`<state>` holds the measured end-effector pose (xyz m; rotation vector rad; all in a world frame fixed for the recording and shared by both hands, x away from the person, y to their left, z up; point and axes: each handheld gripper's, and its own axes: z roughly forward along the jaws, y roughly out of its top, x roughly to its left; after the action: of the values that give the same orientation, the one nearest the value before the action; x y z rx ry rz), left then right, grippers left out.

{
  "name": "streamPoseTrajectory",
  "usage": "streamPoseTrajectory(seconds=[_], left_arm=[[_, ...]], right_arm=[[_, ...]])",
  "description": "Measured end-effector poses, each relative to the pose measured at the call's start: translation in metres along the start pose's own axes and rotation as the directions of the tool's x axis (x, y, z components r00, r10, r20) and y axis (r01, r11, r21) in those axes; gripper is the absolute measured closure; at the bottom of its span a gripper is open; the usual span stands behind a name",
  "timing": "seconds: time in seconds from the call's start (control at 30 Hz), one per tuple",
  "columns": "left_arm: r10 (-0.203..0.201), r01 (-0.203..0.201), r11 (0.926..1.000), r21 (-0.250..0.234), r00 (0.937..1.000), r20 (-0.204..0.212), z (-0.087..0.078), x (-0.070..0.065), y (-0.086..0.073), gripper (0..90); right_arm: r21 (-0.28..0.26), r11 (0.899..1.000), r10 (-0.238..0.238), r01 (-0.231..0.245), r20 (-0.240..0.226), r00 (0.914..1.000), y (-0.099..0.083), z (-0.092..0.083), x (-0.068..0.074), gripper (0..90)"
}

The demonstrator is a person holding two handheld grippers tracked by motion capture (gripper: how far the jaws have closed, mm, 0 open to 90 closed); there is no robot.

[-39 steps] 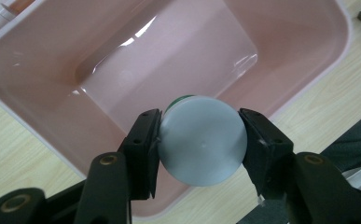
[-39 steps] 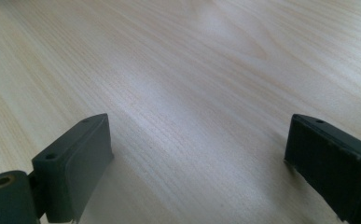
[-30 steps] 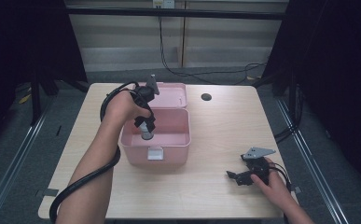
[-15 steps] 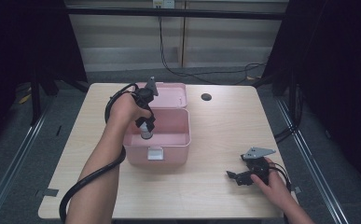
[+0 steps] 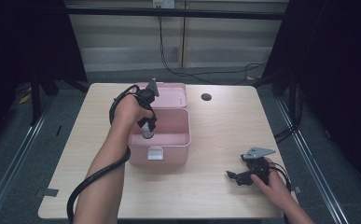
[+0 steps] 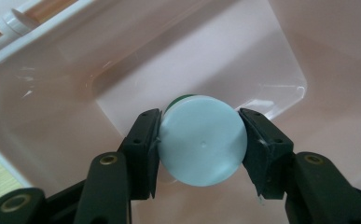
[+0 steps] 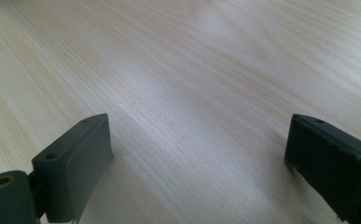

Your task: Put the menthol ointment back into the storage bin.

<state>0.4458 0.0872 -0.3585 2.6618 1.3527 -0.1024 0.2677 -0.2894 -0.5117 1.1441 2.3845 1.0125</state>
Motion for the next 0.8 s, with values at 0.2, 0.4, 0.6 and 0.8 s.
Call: streamPoseTrajectory(seconds=[0.2, 0.4, 0.6, 0.8], left_arm=[[-0.029, 0.029, 0.9995, -0.015, 0.9995, -0.009, 0.005, 0.004, 0.001, 50.4], [-0.050, 0.049, 0.9986, -0.019, 0.9985, -0.021, 0.010, 0.007, 0.002, 50.4], [-0.083, 0.083, 0.9963, -0.021, 0.9964, -0.016, 0.014, 0.008, 0.003, 50.4], [-0.129, 0.129, 0.9912, -0.030, 0.9914, -0.018, 0.019, 0.009, 0.006, 50.4]], right_arm=[[0.000, 1.000, 0.000, 0.000, 0.000, 1.0000, 0.000, 0.000, 0.000, 6.8], [0.000, 1.000, -0.001, 0.001, 0.000, 1.0000, 0.000, 0.000, 0.000, 6.8], [0.000, 1.000, 0.000, 0.000, 0.000, 1.0000, 0.000, 0.000, 0.000, 6.8], [0.000, 1.000, -0.001, 0.001, 0.000, 1.0000, 0.000, 0.000, 0.000, 6.8]])
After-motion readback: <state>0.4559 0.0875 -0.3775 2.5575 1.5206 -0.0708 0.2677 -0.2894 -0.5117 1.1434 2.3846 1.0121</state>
